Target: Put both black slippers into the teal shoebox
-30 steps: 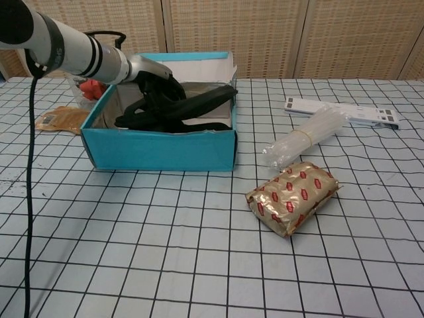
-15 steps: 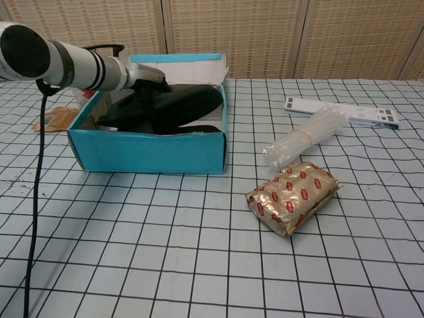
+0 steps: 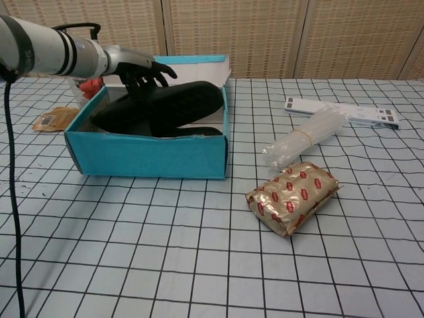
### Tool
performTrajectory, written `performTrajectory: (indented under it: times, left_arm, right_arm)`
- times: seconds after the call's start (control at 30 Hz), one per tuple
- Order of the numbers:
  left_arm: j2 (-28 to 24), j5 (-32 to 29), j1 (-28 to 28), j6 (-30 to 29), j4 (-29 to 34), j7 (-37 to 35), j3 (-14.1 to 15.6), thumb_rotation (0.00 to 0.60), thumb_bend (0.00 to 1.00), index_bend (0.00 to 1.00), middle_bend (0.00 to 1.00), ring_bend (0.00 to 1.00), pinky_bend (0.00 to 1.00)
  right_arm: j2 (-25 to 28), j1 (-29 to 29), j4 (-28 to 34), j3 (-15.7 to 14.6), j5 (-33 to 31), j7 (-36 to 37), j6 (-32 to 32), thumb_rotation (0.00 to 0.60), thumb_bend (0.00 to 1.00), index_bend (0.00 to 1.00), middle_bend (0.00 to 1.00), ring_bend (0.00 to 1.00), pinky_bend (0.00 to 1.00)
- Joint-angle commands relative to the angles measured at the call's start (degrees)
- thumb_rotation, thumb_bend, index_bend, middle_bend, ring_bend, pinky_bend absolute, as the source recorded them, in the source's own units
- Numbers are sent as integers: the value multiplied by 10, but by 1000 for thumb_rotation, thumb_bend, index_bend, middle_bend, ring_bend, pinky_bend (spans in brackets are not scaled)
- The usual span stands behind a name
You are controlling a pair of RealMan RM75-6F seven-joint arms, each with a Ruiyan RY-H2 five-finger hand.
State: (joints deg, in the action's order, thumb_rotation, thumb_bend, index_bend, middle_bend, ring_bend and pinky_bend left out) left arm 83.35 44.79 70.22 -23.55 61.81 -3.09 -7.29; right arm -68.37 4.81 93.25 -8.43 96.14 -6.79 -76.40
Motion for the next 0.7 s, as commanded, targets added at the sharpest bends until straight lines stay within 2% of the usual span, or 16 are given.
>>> performTrajectory:
  times: [0.03,0.2,0.3,0.37,0.47,0.57,0.7]
  left_arm:
    - [-21,18,-19,17,22,-40,-27,600,349,0,0,0,97]
    - [-55,56,-44,63,52,-99,-70,600,351,0,0,0,84]
    - [-62,87,-64,54,68,-118,-90,600,351,0,10,0,88]
    - [-54,112,-78,29,72,-124,-97,600,350,45,85,28,117]
    - [-33,144,-97,-24,72,-126,-98,600,359,186,220,141,166]
    - [-11,183,-114,-83,69,-113,-87,600,367,242,272,190,207]
    - [27,211,-136,-165,53,-89,-77,600,368,377,394,306,329]
  right_arm:
    - [0,0,0,0,1,1,-1,600,145,0,0,0,0]
    - [1,-1,0,0,2,3,-3,600,146,0,0,0,0]
    - [0,0,-1,-1,3,3,0,600,145,0,0,0,0]
    - [0,1,-1,-2,4,3,3,600,145,0,0,0,0]
    - [1,2,1,-5,5,2,6,600,145,0,0,0,0]
    - [4,1,3,-5,6,5,3,600,145,0,0,0,0]
    - [3,2,2,-5,6,6,5,600,145,0,0,0,0]
